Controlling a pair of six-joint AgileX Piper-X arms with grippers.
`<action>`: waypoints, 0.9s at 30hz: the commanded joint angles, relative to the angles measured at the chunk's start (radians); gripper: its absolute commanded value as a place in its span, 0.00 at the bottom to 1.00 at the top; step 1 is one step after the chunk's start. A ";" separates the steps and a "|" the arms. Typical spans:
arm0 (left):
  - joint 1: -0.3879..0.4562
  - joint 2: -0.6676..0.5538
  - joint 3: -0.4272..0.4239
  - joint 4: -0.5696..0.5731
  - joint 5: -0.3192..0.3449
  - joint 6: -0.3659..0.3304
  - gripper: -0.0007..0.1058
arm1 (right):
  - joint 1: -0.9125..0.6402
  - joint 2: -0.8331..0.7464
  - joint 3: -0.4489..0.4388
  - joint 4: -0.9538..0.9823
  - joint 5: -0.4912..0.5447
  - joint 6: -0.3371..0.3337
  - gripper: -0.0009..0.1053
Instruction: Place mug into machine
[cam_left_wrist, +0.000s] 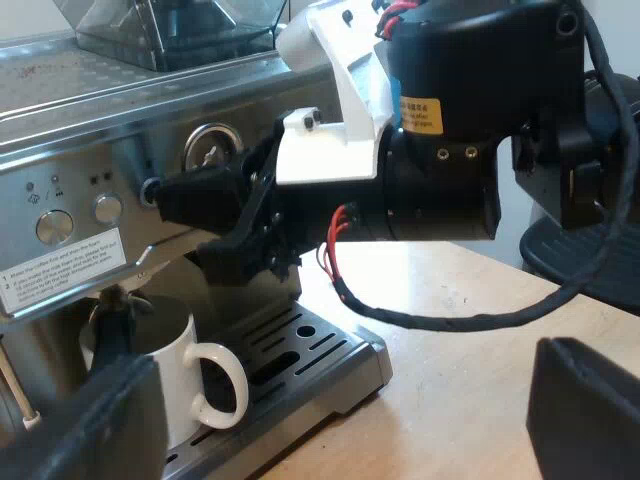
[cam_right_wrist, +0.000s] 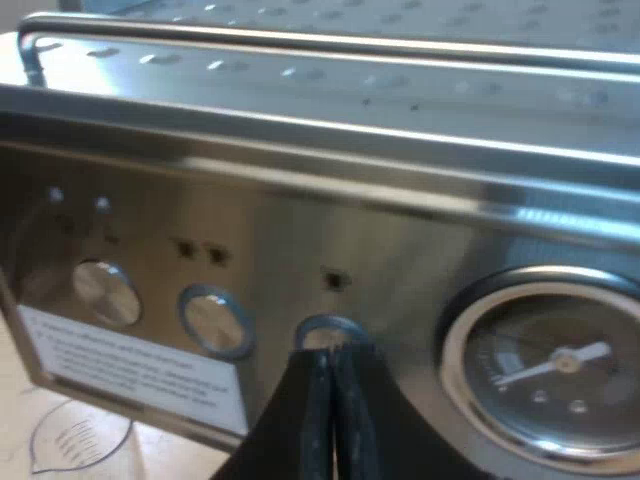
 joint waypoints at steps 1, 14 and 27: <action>-0.003 -0.004 -0.005 -0.017 0.010 -0.003 0.77 | -0.004 0.012 -0.012 -0.005 -0.021 0.002 0.01; -0.003 -0.004 -0.005 -0.017 0.010 -0.003 0.77 | -0.016 0.020 -0.012 -0.090 0.003 0.023 0.01; -0.003 -0.004 0.018 -0.017 0.010 -0.003 0.77 | -0.018 0.020 -0.012 -0.138 0.063 0.023 0.01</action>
